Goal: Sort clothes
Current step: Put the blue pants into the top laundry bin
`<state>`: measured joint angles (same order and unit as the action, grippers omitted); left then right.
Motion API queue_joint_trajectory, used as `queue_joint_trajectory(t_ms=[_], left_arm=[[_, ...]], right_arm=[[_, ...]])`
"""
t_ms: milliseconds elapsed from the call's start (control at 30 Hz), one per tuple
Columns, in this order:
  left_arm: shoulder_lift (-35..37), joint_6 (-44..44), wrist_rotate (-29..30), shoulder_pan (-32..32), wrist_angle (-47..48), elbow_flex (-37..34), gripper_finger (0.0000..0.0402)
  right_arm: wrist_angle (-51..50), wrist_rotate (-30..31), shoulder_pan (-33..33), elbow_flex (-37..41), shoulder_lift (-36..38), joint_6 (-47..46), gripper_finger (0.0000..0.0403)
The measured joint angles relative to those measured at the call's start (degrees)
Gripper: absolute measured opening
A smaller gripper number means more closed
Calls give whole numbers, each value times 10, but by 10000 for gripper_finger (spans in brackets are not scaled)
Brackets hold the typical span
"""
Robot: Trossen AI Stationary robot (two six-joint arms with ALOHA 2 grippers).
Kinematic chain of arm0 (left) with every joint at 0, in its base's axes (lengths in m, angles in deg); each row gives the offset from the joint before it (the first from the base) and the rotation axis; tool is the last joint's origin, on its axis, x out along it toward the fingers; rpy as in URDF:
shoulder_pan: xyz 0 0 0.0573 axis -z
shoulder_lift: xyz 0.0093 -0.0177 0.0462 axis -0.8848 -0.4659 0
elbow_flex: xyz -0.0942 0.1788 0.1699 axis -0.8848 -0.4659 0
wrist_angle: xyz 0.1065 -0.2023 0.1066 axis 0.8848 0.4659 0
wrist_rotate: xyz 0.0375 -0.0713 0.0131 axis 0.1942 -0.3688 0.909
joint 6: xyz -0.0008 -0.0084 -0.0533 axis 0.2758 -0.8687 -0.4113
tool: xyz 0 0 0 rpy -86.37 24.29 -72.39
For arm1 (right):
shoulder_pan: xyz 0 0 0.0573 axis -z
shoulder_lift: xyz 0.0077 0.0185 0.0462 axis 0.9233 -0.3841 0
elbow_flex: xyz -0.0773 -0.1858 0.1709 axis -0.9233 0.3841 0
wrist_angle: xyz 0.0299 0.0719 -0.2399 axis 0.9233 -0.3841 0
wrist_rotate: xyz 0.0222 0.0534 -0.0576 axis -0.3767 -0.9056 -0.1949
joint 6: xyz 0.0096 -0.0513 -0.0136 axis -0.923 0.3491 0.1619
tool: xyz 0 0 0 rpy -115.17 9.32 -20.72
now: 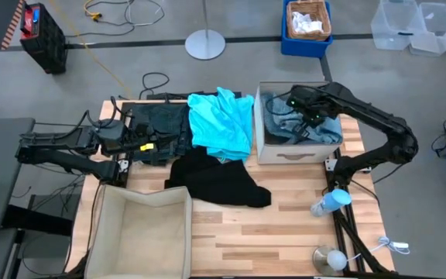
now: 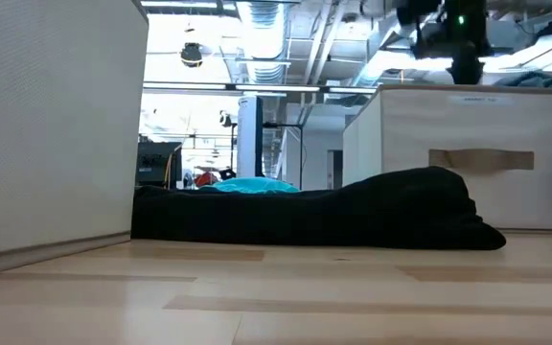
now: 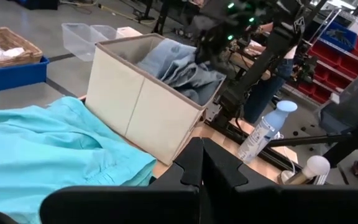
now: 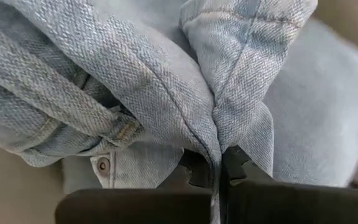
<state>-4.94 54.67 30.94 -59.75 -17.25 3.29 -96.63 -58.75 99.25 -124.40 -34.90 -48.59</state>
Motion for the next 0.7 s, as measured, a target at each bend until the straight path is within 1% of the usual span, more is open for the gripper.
queue_joint_trajectory(t_ms=[200,300,433,500,567,700], left_arm=[[0,0,0,0,0,0,0],[0,0,0,0,0,0,0],[0,0,0,0,-1,0,0],[0,0,0,0,-1,0,0],[0,0,0,0,-1,0,0],[0,0,0,0,-1,0,0]], right_arm=[[50,-26,29,56,0,13,1],[86,-45,34,62,0,34,3],[109,-46,33,62,-1,35,12],[109,-42,33,62,0,34,28],[107,-40,33,62,5,35,54],[106,-38,28,61,26,33,128]])
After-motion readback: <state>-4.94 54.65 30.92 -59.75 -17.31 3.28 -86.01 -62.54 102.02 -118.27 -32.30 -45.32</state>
